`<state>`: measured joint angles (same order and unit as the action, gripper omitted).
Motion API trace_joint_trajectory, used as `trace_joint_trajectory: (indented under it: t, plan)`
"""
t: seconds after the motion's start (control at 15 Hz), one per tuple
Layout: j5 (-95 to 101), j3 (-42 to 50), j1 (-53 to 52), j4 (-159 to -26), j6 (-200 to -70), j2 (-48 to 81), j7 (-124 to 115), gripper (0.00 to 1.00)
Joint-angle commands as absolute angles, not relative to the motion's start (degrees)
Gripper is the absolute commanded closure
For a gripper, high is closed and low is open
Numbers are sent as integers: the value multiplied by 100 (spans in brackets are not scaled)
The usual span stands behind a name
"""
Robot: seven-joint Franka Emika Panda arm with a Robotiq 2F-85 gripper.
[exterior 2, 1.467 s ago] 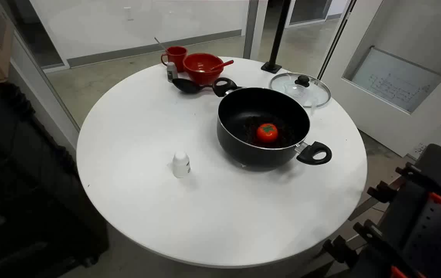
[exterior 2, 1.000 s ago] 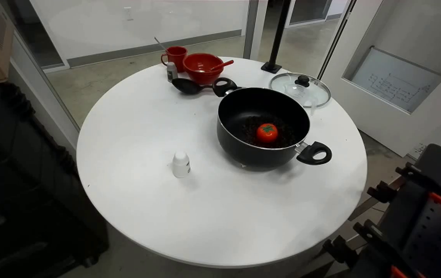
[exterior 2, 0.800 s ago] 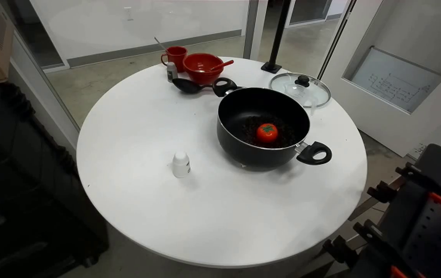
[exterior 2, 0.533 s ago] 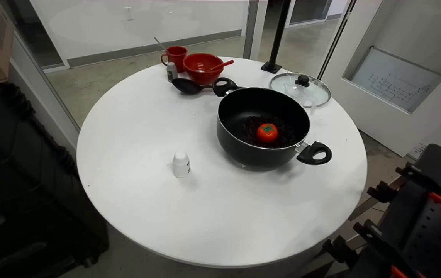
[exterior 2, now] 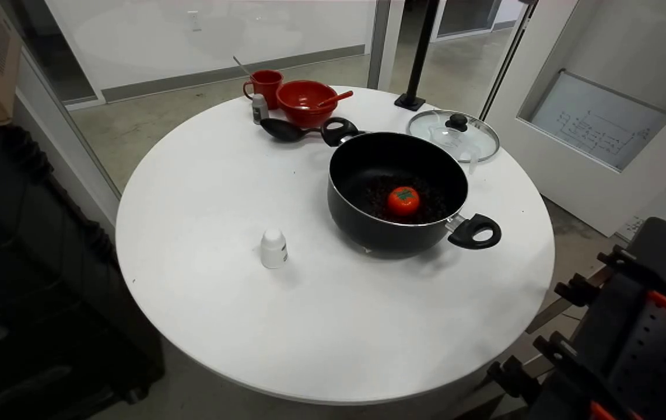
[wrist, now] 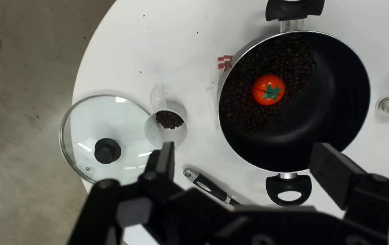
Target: Remove the tomato from the pot.
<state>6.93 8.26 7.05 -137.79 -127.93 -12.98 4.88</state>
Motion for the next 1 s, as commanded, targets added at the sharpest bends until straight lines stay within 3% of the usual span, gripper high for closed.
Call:
trace_joint_trajectory:
  t: [0.0,0.93]
  plan:
    - [854,646,680,-13525,-13013,-524,104,0]
    - [961,388,343,-13530,-13804,1201,-485,0]
